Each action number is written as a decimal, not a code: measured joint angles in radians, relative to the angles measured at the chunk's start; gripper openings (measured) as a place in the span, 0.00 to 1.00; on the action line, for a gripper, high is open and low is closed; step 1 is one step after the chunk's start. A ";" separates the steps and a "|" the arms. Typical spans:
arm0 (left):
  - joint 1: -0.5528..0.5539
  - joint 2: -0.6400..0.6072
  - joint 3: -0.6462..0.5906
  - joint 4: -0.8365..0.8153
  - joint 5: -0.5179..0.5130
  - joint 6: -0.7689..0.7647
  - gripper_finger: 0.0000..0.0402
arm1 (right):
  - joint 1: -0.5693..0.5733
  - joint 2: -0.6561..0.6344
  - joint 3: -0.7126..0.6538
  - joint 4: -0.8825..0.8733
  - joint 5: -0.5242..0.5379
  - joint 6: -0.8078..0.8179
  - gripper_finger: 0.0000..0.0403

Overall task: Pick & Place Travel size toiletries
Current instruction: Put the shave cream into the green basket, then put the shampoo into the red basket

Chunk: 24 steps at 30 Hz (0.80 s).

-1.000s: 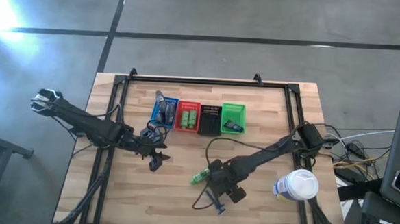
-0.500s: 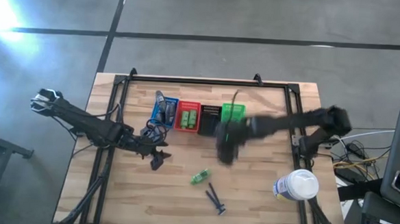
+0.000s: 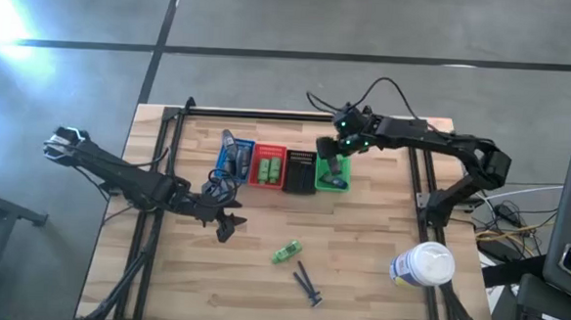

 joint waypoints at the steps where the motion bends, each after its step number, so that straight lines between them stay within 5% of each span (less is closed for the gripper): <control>1: 0.000 0.000 0.000 0.000 0.000 0.000 0.62 | 0.001 0.013 -0.010 0.002 0.000 -0.001 0.32; 9: -0.001 0.000 0.000 -0.001 -0.020 0.005 0.62 | 0.001 0.072 -0.061 0.008 0.055 0.012 0.46; 15: 0.000 0.000 0.000 -0.002 -0.026 0.005 0.62 | 0.005 0.041 -0.018 -0.052 0.113 -0.134 0.58; 24: -0.001 0.000 0.000 -0.002 -0.026 0.005 0.62 | 0.127 0.032 0.071 -0.281 0.010 -0.324 0.68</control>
